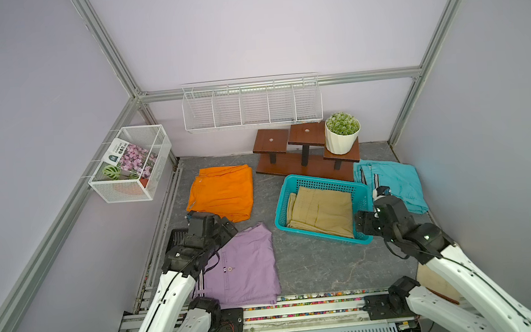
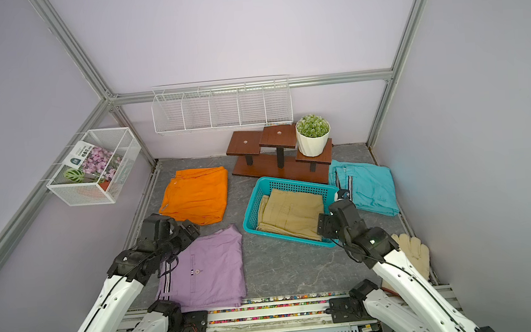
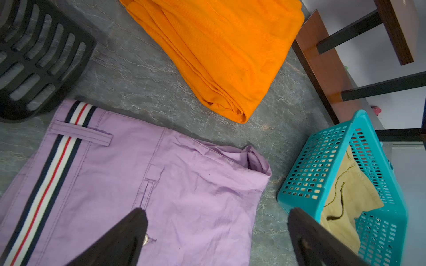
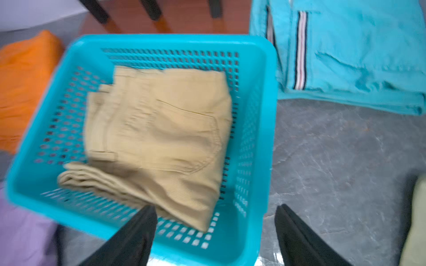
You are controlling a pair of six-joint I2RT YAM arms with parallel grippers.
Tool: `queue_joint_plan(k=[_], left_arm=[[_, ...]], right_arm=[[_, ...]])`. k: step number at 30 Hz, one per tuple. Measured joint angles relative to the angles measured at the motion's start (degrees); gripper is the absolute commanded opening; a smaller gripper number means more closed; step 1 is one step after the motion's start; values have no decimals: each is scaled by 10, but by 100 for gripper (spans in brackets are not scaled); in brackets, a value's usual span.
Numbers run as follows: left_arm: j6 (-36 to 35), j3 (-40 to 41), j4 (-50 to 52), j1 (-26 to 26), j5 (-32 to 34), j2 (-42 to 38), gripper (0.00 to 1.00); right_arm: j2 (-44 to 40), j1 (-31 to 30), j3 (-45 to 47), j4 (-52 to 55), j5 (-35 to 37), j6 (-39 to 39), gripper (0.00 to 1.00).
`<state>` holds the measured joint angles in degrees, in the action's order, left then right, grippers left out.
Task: Put the folded long pants in the basket
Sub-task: Move the basket to the center of the board, then pick up the long pant at the center of the board.
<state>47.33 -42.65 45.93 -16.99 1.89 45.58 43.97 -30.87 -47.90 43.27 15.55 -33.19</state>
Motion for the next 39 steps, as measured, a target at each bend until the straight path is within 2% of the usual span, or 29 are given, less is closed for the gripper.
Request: queue_joint_plan(k=[2, 4, 6, 8, 10, 15, 21, 35, 39], left_arm=[[0, 0, 0, 0, 3, 2, 100], [1, 0, 1, 0, 9, 3, 100], [2, 0, 2, 0, 15, 1, 100], [4, 0, 3, 0, 19, -4, 100], [4, 0, 3, 0, 23, -14, 100], [6, 0, 3, 1, 28, -39, 100], [6, 0, 3, 1, 28, -38, 100], [6, 0, 3, 1, 28, -45, 100], [6, 1, 3, 1, 28, -51, 100]], right_arm=[[-10, -57, -5, -25, -14, -9, 99], [2, -144, 6, -68, -18, -20, 99], [47, -258, 17, -117, -3, -28, 99], [112, -336, 17, -165, 4, -32, 98], [181, -376, 19, -229, -7, -41, 97], [312, -386, 27, -375, -48, -76, 97], [455, -386, 5, -478, -97, -106, 98], [607, -386, -70, -518, -109, -140, 96], [617, -386, -78, -513, -100, -144, 95]])
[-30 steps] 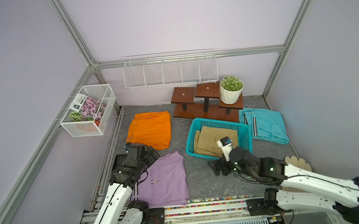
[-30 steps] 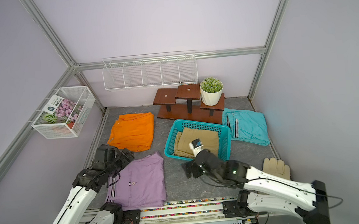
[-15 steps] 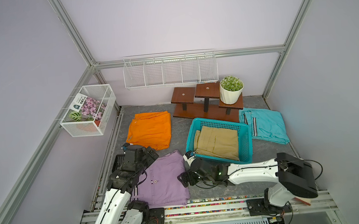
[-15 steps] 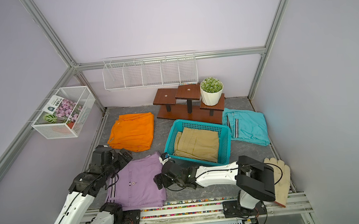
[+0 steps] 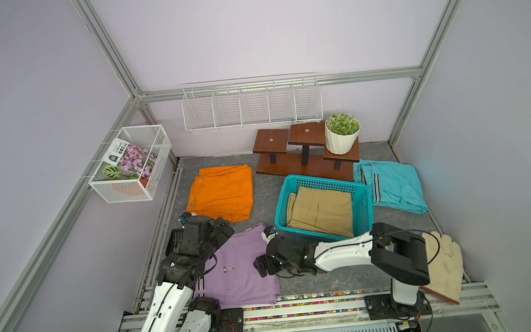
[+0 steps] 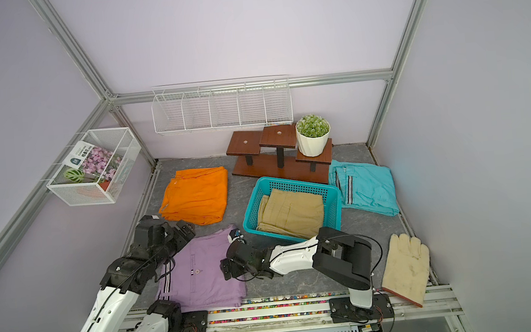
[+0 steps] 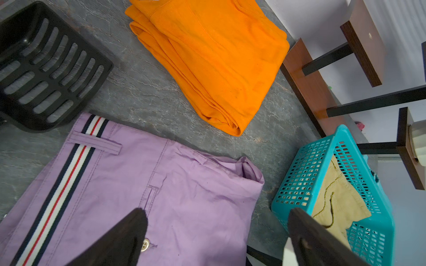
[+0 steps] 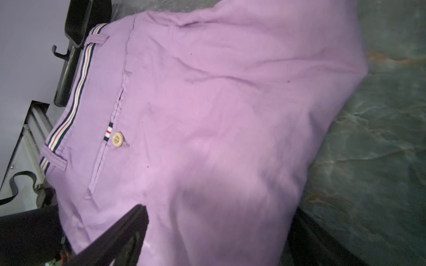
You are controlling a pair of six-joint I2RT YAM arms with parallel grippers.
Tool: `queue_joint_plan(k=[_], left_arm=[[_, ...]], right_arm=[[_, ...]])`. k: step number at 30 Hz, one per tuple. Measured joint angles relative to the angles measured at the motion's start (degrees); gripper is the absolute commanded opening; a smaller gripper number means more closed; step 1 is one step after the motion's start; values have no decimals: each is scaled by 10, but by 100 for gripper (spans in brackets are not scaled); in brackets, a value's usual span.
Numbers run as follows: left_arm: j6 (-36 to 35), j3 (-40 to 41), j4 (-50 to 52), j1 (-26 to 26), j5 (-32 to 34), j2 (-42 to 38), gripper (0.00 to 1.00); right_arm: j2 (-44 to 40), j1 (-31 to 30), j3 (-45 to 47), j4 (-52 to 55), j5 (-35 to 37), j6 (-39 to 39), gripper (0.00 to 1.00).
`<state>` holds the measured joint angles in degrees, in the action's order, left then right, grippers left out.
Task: Put the folded long pants in the basket
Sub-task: Pick up the long pant at the center of the board.
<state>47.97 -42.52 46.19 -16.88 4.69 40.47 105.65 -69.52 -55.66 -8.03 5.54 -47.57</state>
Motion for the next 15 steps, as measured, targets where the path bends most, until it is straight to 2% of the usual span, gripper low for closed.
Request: queue_joint_plan(k=[2, 3, 5, 9, 12, 15], left_arm=[[0, 0, 0, 0, 0, -1, 100], [0, 0, 0, 0, 0, -1, 100], [0, 0, 0, 0, 0, -1, 100], [0, 0, 0, 0, 0, -1, 100], [1, 1, 0, 0, -1, -6, 100], [7, 6, -2, 0, -9, -23, 100]], right_arm=[[1, 0, 0, 1, -1, -2, 90], [2, 0, 0, 0, -2, -3, 82], [8, 0, 0, -6, -9, -7, 64], [32, 0, -7, -24, -15, -18, 15], [30, 0, -7, -28, -11, -21, 0], [14, 0, -5, -1, 10, -26, 0]])
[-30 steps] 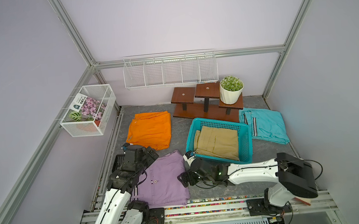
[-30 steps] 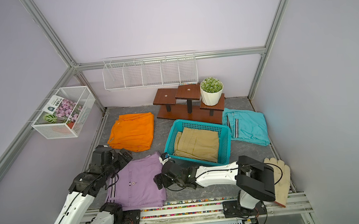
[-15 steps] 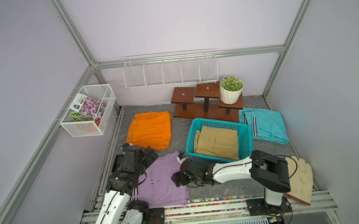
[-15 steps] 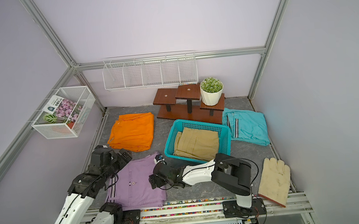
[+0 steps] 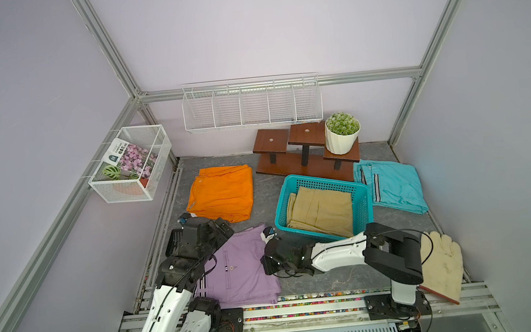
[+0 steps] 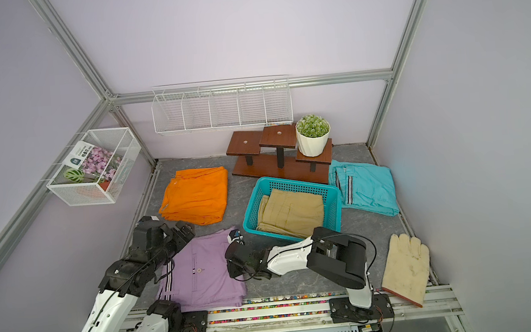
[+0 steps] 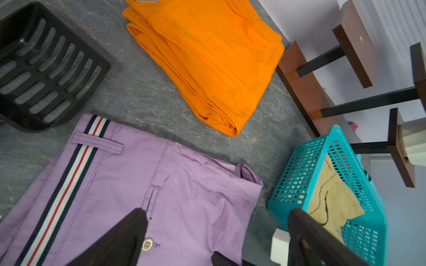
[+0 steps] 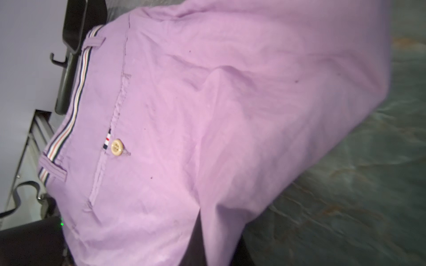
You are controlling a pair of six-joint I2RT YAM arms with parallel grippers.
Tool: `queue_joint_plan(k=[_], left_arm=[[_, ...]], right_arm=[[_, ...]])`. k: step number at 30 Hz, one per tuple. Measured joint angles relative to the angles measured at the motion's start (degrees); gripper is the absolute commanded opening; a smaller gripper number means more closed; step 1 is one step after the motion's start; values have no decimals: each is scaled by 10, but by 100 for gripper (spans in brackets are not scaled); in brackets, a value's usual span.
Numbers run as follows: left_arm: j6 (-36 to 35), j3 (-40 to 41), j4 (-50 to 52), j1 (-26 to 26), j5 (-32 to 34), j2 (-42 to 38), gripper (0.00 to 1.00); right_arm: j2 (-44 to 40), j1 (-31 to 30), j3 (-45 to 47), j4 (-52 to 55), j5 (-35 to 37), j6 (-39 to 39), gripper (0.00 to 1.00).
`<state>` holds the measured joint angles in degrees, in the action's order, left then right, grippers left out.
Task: Put the folded long pants in the basket
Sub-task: Pick up the long pant at the center of the board.
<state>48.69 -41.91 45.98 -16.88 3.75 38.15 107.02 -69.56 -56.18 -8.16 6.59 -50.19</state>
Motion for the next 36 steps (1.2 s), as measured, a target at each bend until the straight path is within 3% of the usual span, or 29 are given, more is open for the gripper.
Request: queue_joint_plan(k=[8, 13, 17, 29, 36], left_arm=[[21, 13, 0, 0, -5, -46, 100], [21, 21, -17, 0, -14, 14, 98], [41, 32, -16, 0, 15, 76, 100], [103, 122, -37, 13, 53, 82, 100], [108, 208, -98, 15, -14, 94, 100]], right_arm=[[-63, 8, 56, 60, 71, -6, 0], [-74, 24, 89, 30, 71, -11, 0], [-80, 33, 90, 38, 76, -9, 0], [-98, 71, 105, 50, 68, 14, 0], [-79, 71, 88, 45, 60, 18, 0]])
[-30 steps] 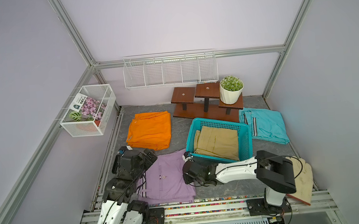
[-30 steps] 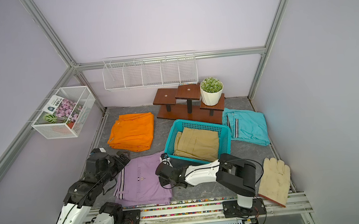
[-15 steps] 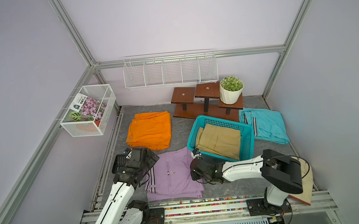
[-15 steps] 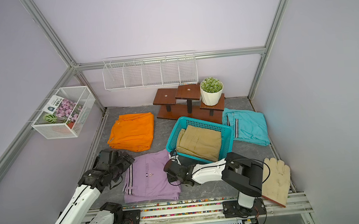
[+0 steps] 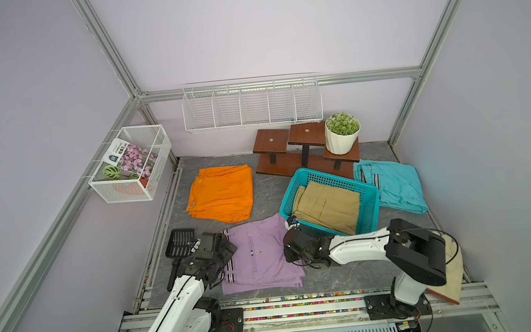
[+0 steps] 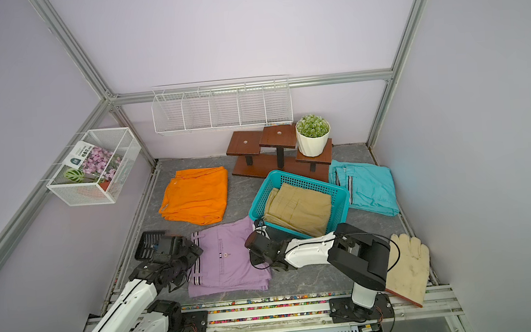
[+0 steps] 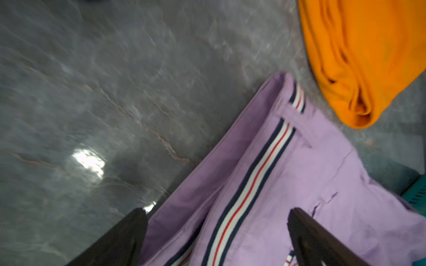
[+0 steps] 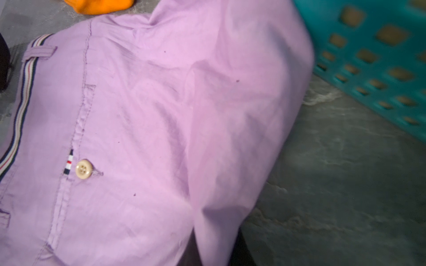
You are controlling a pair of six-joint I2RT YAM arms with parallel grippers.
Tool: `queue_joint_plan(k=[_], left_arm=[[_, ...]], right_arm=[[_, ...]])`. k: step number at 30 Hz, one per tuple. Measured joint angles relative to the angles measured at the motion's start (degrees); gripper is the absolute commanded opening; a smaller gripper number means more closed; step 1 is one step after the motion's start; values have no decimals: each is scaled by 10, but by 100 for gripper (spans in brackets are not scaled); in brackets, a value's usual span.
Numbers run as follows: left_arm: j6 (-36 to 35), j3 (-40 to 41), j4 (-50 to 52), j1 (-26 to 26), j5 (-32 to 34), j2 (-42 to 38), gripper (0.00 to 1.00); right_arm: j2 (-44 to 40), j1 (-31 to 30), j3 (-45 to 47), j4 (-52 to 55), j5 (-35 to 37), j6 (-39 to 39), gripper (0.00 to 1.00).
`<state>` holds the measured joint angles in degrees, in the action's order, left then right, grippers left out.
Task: Put the folded long pants in the basket
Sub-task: Pick up the long pant at the center of the board.
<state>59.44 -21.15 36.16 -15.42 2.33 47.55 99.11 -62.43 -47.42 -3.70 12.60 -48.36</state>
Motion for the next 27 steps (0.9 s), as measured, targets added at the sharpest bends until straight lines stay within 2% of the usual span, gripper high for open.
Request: queue_joint_plan(k=[11, 13, 17, 19, 24, 27], left_arm=[[-16, -21, -103, 4, -29, 104, 100], [-17, -22, -117, 6, -31, 110, 96], [-25, -17, -143, 9, -52, 119, 81], [-31, -16, -148, 10, -65, 123, 79], [-51, -15, -158, 12, -96, 130, 78], [-61, -19, -162, 12, -104, 140, 86]], right_arm=[[-1, -4, -2, 7, 8, 2, 0], [-1, -5, -4, 9, 9, 2, 0], [-1, -5, -10, 21, 9, 4, 0], [0, -5, -14, 28, 9, 6, 0], [5, -5, -31, 53, 10, 14, 0], [7, -4, -40, 66, 10, 18, 0]])
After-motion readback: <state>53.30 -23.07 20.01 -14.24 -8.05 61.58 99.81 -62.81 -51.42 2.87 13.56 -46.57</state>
